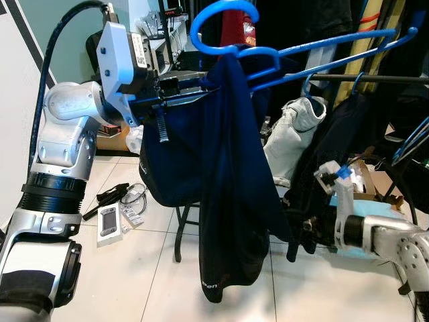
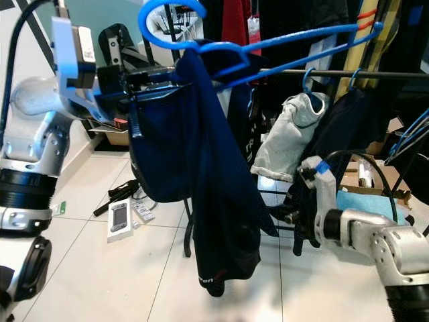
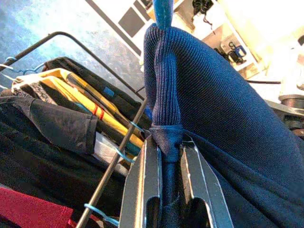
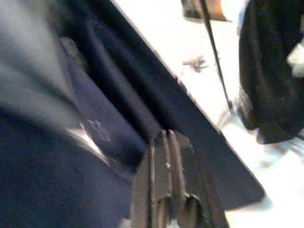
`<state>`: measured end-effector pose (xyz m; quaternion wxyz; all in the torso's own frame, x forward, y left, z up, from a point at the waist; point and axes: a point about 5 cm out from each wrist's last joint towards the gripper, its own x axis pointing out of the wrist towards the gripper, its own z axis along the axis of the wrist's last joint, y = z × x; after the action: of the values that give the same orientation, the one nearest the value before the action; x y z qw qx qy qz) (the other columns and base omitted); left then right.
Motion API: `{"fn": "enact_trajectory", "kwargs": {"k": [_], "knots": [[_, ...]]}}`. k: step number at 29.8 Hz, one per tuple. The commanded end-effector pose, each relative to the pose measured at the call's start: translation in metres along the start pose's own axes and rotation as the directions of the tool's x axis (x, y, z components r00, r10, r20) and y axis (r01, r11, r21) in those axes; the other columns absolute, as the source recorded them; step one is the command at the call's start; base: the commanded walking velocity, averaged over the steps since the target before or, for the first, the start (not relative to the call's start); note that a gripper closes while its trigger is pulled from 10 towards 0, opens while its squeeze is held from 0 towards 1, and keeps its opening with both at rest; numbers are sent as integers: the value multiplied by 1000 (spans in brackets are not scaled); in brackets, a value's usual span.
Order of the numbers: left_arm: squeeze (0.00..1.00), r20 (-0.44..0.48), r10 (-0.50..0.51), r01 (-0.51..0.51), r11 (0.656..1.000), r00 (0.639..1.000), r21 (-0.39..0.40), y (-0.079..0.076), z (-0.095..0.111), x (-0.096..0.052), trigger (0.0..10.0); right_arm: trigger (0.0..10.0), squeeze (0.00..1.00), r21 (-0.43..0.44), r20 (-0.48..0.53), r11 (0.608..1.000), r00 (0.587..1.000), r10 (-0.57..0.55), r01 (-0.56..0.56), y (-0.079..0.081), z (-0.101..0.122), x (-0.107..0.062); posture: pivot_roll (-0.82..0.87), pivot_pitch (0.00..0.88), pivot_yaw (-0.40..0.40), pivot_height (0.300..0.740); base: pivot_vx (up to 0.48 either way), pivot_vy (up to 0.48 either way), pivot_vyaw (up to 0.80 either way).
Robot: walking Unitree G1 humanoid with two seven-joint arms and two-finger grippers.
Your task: Hang hanger
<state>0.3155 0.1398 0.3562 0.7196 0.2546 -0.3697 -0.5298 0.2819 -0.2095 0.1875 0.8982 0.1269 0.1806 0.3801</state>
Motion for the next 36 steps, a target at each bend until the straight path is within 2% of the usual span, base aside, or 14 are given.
{"fn": "enact_trajectory", "kwargs": {"k": [1, 2, 8, 13, 15, 16, 17, 28, 29, 31, 32, 36], "knots": [[0, 40, 22, -24, 999, 999, 41, 6, 9, 0, 0, 10000, 592, 16, 92, 998, 994, 63, -65, 6, 11, -3, -125, 0, 54, 740, 0, 0, 0], [0, 44, 21, -23, 999, 999, 41, 5, 9, 0, 0, 10000, 1000, 29, 116, 994, 988, 100, -104, 9, 13, -4, -125, 0, 53, 740, 0, 0, 0], [0, 53, 18, -21, 999, 998, 41, 5, 10, 1, 0, 10000, 1000, 38, 108, 988, 984, 142, -147, 13, 12, -9, -127, 0, 54, 740, 0, 0, 0], [0, 66, 18, -21, 999, 998, 42, 6, 12, 3, 0, 10000, 1000, 32, 16, 987, 987, 160, -161, 16, -2, -12, -130, 0, 55, 740, 0, 0, 0], [0, 66, 18, -21, 999, 998, 42, 6, 12, 3, 0, 10000, 1000, 32, 16, 987, 987, 160, -161, 16, -2, -12, -130, 0, 55, 740, 0, 0, 0], [0, 69, 18, -21, 999, 997, 43, 6, 13, 3, 0, 10000, 388, 28, -19, 988, 988, 152, -151, 16, -6, -12, -129, 0, 57, 740, 0, 0, 0], [0, 72, 17, -20, 999, 997, 44, 6, 13, 4, 0, 10000, 0, 27, -48, 990, 989, 137, -136, 15, -11, -11, -128, 0, 57, 740, 0, 0, 0], [0, 99, 17, -22, 998, 995, 53, 9, 20, 6, 0, 10000, 0, 34, -103, 996, 991, 87, -84, 10, -21, -3, -124, 0, 56, 740, 0, 0, 0], [0, 104, 17, -22, 998, 994, 53, 9, 21, 6, 0, 4000, 0, 43, -105, 996, 991, 85, -81, 10, -22, 0, -124, 0, 56, 740, 0, 0, 0], [0, 104, 17, -22, 998, 994, 53, 9, 21, 6, 0, 4000, 0, 43, -105, 996, 991, 85, -81, 10, -22, 0, -124, 0, 56, 740, 0, 0, 0], [0, 107, 17, -23, 998, 994, 53, 8, 21, 7, 0, 0, 0, 53, -108, 995, 990, 91, -86, 11, -23, 3, -124, 0, 54, 740, 0, 0, 0], [0, 112, 20, -26, 998, 993, 55, 9, 22, 7, 0, 0, 0, 61, -107, 994, 990, 91, -85, 11, -24, 5, -123, 0, 54, 740, 0, 0, 0]]}}
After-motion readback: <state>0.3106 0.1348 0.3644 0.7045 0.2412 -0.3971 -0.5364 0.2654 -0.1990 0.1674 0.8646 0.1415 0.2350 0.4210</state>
